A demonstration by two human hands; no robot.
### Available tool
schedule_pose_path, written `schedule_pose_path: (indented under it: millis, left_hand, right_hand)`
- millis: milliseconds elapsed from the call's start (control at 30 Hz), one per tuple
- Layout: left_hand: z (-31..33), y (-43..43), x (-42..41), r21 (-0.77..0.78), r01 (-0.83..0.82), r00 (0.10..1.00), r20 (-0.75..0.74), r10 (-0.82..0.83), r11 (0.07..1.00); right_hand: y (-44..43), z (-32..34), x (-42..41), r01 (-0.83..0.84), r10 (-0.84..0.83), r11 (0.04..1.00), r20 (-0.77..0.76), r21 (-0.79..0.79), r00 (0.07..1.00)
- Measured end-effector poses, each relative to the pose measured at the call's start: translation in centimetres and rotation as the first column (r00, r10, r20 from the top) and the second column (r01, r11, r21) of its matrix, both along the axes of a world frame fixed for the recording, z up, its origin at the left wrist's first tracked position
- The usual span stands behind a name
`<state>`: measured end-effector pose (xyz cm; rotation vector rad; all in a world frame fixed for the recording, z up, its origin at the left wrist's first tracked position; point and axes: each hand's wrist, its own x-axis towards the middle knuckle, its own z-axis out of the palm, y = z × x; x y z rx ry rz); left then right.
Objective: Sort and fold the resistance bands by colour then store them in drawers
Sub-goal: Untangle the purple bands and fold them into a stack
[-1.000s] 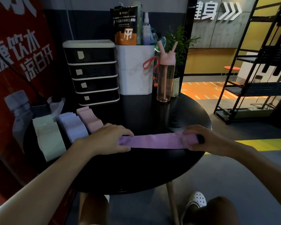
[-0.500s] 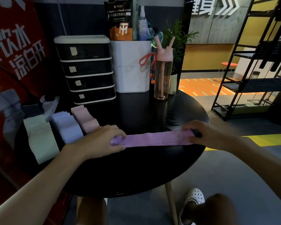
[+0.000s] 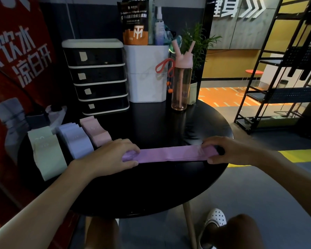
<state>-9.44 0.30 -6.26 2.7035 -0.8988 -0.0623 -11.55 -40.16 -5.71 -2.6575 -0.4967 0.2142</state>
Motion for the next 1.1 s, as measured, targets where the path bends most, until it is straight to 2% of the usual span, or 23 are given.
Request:
schedule_pose_path:
  millis: [100, 267, 400, 500, 633, 833, 1100]
  left_hand:
    - [0.1, 0.0, 0.0, 0.005, -0.003, 1.000, -0.008, 0.003, 1.000]
    - [0.5, -0.6, -0.3, -0.034, -0.067, 0.997, -0.037, 0.066, 0.997]
    - [1.0, -1.1, -0.3, 0.090, -0.134, 0.991, 0.026, 0.132, 0.987]
    - [1.1, -1.1, -0.2, 0.182, -0.158, 0.987, 0.023, 0.157, 0.971]
    - [1.5, -1.1, 0.1, 0.223, -0.169, 0.985, -0.006, 0.175, 0.960]
    - [1.5, -1.1, 0.0, 0.123, -0.156, 0.986, -0.037, 0.162, 0.980]
    - [1.1, -0.8, -0.7, 0.054, -0.158, 0.987, -0.030, 0.160, 0.986]
  right_hand:
    - [0.3, 0.0, 0.0, 0.039, -0.040, 0.999, 0.050, 0.034, 0.998]
    - [1.4, 0.7, -0.2, 0.072, -0.072, 0.997, -0.017, 0.008, 0.997]
    - [2.0, 0.4, 0.6, 0.083, -0.082, 0.997, 0.081, -0.005, 0.993]
    - [2.4, 0.5, 0.9, 0.028, -0.027, 0.999, 0.054, -0.023, 0.998]
    - [2.3, 0.3, 1.3, 0.062, -0.063, 0.998, 0.072, 0.016, 0.995]
    - [2.6, 0.5, 0.1, 0.129, -0.132, 0.991, 0.079, 0.046, 0.988]
    - [2.7, -0.9, -1.2, 0.185, -0.240, 0.944, 0.184, 0.273, 0.953]
